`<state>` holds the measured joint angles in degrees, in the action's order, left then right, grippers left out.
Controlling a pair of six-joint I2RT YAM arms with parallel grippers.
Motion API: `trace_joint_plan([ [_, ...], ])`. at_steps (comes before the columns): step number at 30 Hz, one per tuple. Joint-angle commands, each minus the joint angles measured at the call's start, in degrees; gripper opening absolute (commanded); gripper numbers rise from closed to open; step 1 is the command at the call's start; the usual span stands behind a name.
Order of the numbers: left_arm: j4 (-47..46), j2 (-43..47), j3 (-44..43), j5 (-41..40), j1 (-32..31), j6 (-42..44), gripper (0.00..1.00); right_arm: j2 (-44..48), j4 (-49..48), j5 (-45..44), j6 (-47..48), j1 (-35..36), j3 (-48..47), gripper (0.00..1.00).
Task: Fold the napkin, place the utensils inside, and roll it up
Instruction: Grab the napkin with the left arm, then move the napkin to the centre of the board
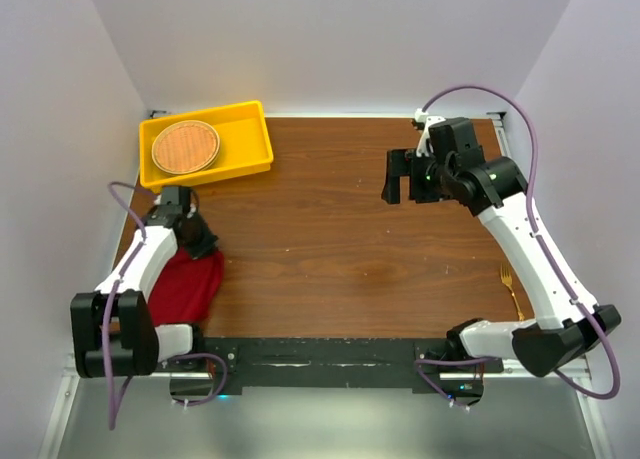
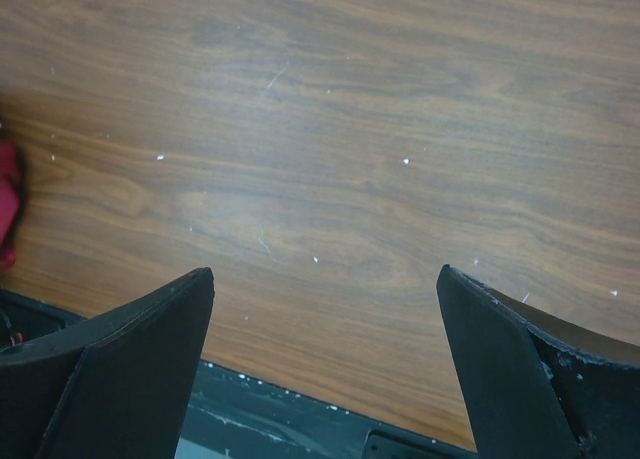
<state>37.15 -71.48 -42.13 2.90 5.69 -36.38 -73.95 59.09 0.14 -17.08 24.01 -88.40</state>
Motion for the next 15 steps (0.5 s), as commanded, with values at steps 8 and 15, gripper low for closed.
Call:
trace_joint_plan([
  [8, -16.6, -10.5, -22.8, 19.9, -31.2, -10.6, 0.0, -2.6, 0.7, 5.7, 0.6, 0.2, 2.5, 0.98],
  [15, -13.3, -17.2, -20.0, 21.2, -40.8, -8.3, 0.0, -2.7, -1.0, 7.5, -1.1, 0.2, 8.1, 0.98],
])
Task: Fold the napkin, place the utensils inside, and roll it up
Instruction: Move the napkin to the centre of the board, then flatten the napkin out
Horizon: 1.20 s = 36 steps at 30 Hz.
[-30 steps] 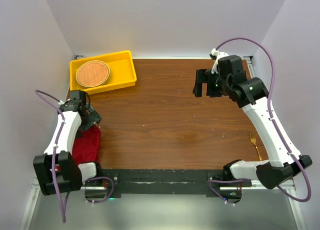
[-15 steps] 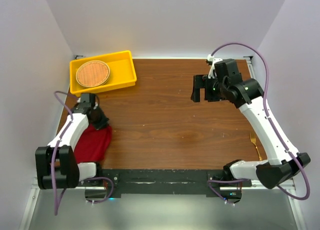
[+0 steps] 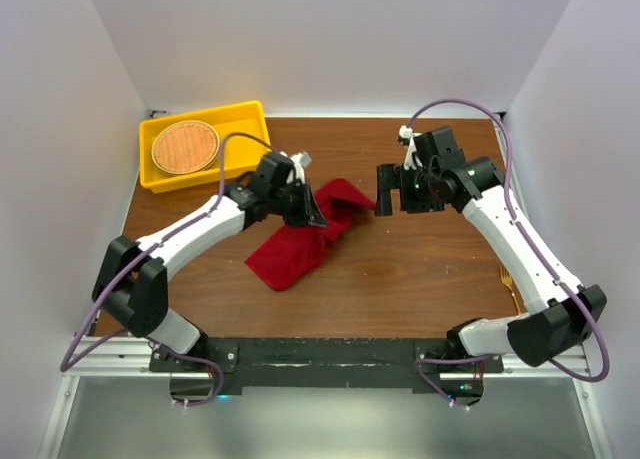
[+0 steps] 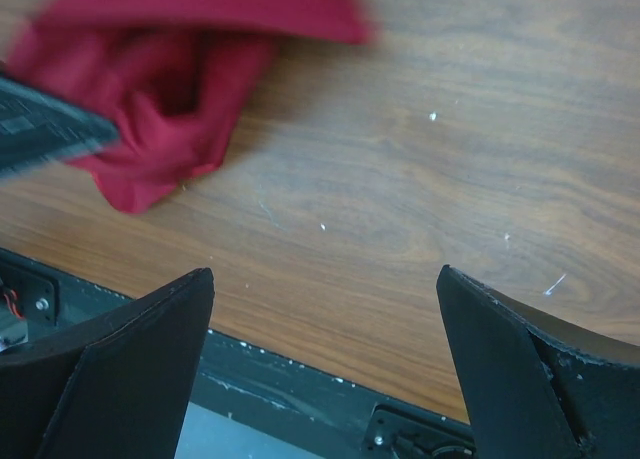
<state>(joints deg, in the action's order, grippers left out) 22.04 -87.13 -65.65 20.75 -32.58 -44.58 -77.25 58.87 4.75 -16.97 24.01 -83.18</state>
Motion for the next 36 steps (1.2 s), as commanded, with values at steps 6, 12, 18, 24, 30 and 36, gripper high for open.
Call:
trace_joint_plan([
  [6, 4.6, 3.6, 5.6, -0.1, -4.1, 4.5, 0.8, 0.0, -4.3, 2.5, -5.2, 0.2, 7.9, 0.98],
  [12, 8.3, 8.2, 3.1, -9.0, -1.9, 5.6, 0.85, -6.5, -3.9, -3.0, -4.3, 0.2, 6.2, 0.98],
  [18, 9.8, 10.4, 8.6, -14.9, 13.4, 6.6, 0.81, -18.9, -0.4, -13.9, -9.3, -0.2, -2.9, 0.95],
  [24, 13.4, -1.0, 5.3, -18.0, 18.8, 13.9, 0.84, -26.9, -2.9, -18.0, -10.6, -3.1, -6.3, 0.87],
  [30, 13.0, -7.3, 4.3, -20.6, 19.3, 16.6, 0.84, -31.9, -7.2, -15.7, -6.6, -8.5, -5.0, 0.79],
  [36, 11.9, -9.0, 3.1, -22.0, 19.8, 18.0, 0.83, -32.5, -13.2, -15.0, -2.0, -9.2, -0.5, 0.7],
])
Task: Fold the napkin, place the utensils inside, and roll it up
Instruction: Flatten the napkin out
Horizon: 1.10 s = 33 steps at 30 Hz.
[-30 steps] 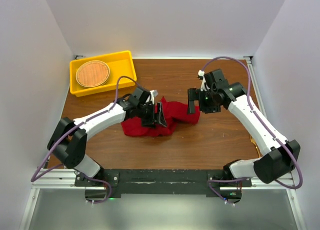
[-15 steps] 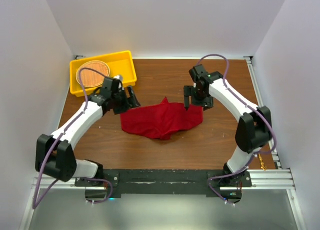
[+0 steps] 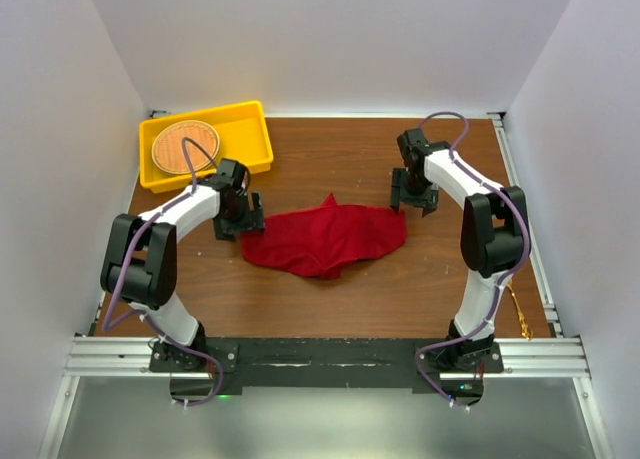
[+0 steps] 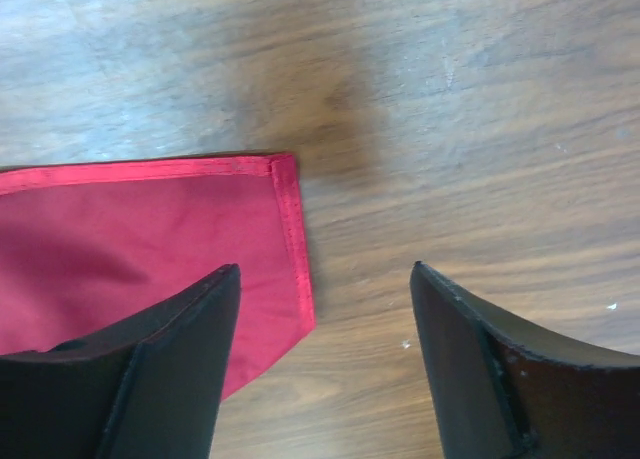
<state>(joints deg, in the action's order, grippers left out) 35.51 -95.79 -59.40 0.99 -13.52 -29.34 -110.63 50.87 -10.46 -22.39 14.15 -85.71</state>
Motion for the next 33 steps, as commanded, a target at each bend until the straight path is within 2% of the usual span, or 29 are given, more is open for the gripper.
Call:
trace_joint_plan([
  [1, -1.8, -1.2, -3.3, -2.2, 0.9, 3.0, 0.83, 0.5, -5.9, 0.8, 3.7, 0.8, 2.3, 0.69],
  [4, -2.4, -2.8, -3.4, -1.3, 2.0, 3.5, 0.81, -0.2, -7.7, 3.2, 4.0, 0.7, 2.7, 0.64],
  [8, -3.8, -4.4, -3.4, 0.5, 2.7, 4.1, 0.77, -2.1, -7.9, 2.3, 3.7, 0.8, 1.9, 0.64],
  [15, -5.8, -6.5, -3.3, 3.0, 2.8, 4.4, 0.56, -4.2, -11.1, 0.7, 3.2, 2.1, 4.0, 0.61],
  [17, -6.0, -6.9, -3.4, 3.7, 2.8, 4.8, 0.47, -4.8, -11.1, -0.8, 2.8, 2.5, 4.1, 0.53],
  [22, -6.2, -7.6, -4.2, 5.2, 2.8, 5.3, 0.31, -4.6, -13.4, -1.1, 2.0, 2.8, 6.6, 0.43],
  [23, -6.2, -7.6, -4.9, 5.3, 2.8, 5.5, 0.27, -4.5, -13.7, -1.0, 2.0, 2.9, 7.3, 0.38],
  [25, -5.3, -7.6, -6.0, 5.7, 2.8, 5.9, 0.14, -4.4, -14.0, 0.2, 2.4, 2.9, 7.3, 0.33],
  [26, -4.7, -7.5, -7.6, 5.6, 2.8, 5.8, 0.06, -4.3, -13.7, 0.5, 2.4, 3.0, 6.4, 0.24],
  [27, -3.7, -7.0, -8.3, 5.4, 2.8, 5.8, 0.0, -4.1, -12.9, 1.1, 2.4, 2.9, 5.9, 0.2],
  [30, -2.6, -4.4, -11.0, 5.8, 2.8, 4.3, 0.0, -1.9, -11.0, 1.4, 2.4, 2.9, 3.5, 0.04],
  [33, -1.1, -0.6, -13.6, 6.6, 2.8, 2.4, 0.0, 2.2, -7.6, 1.1, 2.0, 2.9, 0.2, 0.0],
])
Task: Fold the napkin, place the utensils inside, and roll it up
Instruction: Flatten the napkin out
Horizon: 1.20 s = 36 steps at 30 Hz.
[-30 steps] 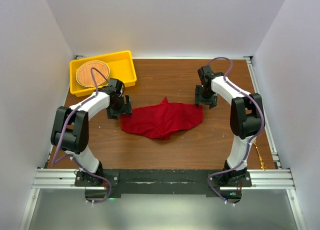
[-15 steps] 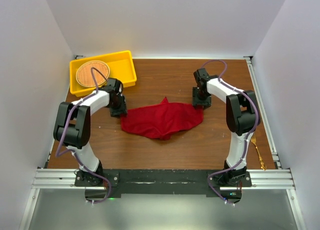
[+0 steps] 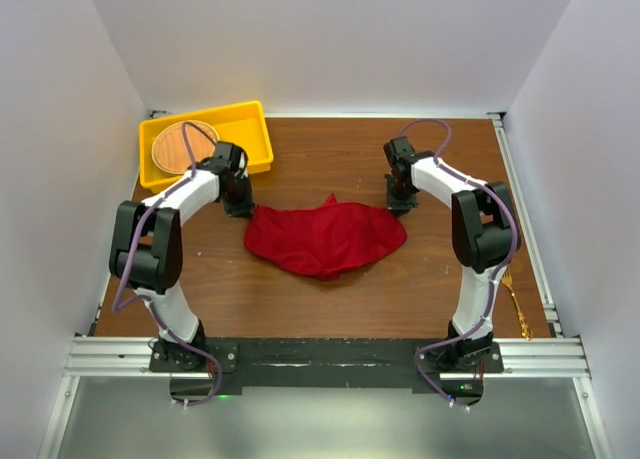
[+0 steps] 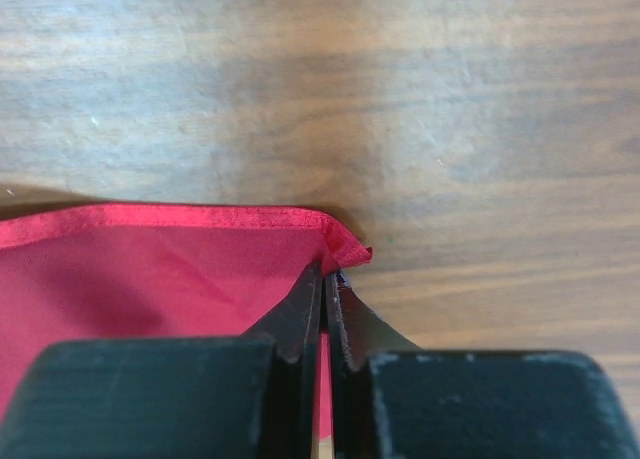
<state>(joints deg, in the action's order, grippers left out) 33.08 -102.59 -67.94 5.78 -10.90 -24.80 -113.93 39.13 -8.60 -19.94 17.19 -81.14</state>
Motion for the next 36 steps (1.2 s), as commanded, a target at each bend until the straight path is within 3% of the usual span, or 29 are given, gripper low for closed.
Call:
trace_joint_plan([
  [1, 1.8, 7.3, -5.9, 1.8, 0.2, -2.5, 0.0, 7.0, 5.0, -1.0, -0.7, -0.1, -5.2, 0.0],
  [9, 2.3, 22.0, -15.6, 2.7, 0.2, -3.8, 0.0, 27.0, 8.9, 0.9, 1.7, -0.1, -10.8, 0.0],
  [18, -0.9, 33.5, -25.9, 9.1, 0.2, -3.2, 0.0, 47.5, 9.9, 12.3, 6.1, 0.4, -14.1, 0.0],
  [28, -9.3, 52.5, -17.1, 8.5, 0.1, -3.9, 0.0, 66.9, 4.5, 17.2, 4.7, 1.0, -10.4, 0.0],
  [31, -10.9, 56.6, -15.2, 7.8, 0.2, -3.9, 0.0, 68.6, 6.2, 15.3, 3.9, 1.0, -13.1, 0.0],
  [36, -13.2, 60.1, -8.4, 0.2, 0.2, -7.5, 0.0, 70.1, 7.3, 1.4, 2.3, 1.0, -9.6, 0.0],
])
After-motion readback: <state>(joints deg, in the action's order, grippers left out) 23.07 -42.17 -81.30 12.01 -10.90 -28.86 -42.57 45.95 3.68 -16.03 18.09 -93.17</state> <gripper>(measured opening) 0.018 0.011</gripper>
